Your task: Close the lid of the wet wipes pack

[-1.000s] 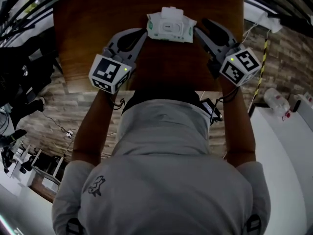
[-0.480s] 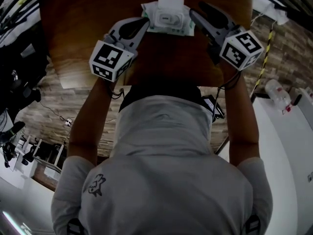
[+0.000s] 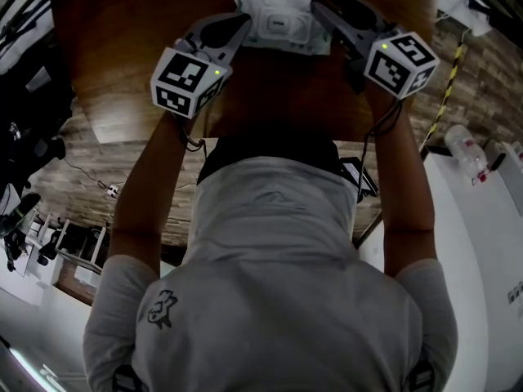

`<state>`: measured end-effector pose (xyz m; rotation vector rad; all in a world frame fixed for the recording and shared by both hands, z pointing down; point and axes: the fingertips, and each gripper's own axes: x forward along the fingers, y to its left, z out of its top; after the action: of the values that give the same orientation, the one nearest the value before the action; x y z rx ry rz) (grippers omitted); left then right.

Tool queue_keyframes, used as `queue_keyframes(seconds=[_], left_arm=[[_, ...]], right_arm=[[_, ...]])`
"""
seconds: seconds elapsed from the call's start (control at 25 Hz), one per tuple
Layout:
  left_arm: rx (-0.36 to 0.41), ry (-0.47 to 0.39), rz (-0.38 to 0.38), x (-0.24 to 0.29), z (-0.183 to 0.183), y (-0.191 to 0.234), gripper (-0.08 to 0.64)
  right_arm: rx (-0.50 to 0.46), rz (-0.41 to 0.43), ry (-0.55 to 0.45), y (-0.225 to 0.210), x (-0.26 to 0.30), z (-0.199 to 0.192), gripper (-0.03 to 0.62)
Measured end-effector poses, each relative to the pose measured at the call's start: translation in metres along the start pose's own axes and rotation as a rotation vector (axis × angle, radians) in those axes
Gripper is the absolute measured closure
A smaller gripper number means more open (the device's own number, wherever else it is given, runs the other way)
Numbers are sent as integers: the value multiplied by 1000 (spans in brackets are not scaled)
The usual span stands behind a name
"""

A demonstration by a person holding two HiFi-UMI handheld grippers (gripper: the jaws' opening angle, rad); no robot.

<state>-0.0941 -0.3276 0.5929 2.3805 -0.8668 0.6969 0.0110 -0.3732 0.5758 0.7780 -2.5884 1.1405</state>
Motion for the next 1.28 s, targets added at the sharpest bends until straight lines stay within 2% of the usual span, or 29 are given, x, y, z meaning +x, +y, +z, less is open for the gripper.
queue_keyframes(seconds=[0.64,0.92,1.08,1.28], left_arm=[[-69,61,22,24,-26,13,546],[-116,44,4,28,-29,14,546],[-85,54,5,28,-28,14,546],[-99,47,10,27,-27,14,546]], right_arm=[[52,2,66,-22,28,-25,430],[69,-6,74,-27,30,-29,430],[71,-11,86,-30,33,-31,430],[83,-18,90,-32,34,-31,430]])
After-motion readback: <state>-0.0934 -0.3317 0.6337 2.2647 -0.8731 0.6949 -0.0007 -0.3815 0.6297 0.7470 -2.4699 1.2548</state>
